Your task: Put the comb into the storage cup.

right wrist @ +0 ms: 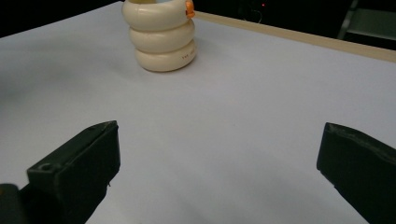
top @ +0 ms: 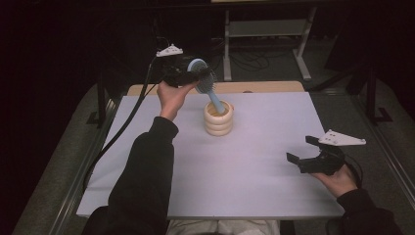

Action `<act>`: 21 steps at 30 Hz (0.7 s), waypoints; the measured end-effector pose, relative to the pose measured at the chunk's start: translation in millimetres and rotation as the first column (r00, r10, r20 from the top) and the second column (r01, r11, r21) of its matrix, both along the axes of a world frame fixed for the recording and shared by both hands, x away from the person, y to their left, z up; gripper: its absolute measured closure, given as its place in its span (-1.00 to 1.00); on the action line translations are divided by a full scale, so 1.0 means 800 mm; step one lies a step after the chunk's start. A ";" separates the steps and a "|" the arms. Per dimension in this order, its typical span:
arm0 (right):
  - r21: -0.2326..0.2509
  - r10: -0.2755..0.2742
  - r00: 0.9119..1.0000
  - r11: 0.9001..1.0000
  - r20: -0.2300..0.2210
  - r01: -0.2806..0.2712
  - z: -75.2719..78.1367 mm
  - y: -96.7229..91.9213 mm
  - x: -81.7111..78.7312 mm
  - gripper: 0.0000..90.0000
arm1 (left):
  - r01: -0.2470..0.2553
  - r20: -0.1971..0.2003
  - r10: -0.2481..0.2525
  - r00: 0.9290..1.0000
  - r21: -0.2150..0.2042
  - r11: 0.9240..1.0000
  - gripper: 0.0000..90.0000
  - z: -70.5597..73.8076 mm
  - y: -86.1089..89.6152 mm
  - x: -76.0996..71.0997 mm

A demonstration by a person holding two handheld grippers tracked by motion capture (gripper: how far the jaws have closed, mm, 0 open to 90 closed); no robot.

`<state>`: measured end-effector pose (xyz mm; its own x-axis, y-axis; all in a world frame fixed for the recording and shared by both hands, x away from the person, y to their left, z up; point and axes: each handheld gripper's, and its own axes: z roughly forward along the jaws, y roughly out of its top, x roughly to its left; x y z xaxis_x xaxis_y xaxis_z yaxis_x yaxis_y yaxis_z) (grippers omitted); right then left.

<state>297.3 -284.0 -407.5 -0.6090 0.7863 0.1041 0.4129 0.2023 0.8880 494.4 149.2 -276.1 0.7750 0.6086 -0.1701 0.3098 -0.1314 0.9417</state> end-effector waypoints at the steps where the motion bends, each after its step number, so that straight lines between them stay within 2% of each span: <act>1: -0.003 0.002 1.000 1.000 -0.002 -0.002 -0.001 0.000 0.000 -1.00 | 0.001 0.000 -0.001 1.000 0.003 1.000 0.20 -0.001 -0.001 0.000; 16: -0.021 0.017 1.000 1.000 -0.014 -0.018 -0.004 0.007 0.001 -1.00 | 0.013 -0.025 -0.012 1.000 0.042 0.999 0.19 -0.026 -0.014 0.006; 21: -0.020 0.020 1.000 1.000 -0.018 -0.020 -0.006 0.007 0.001 -1.00 | 0.000 -0.057 0.000 0.998 0.010 1.000 0.19 -0.039 -0.011 0.009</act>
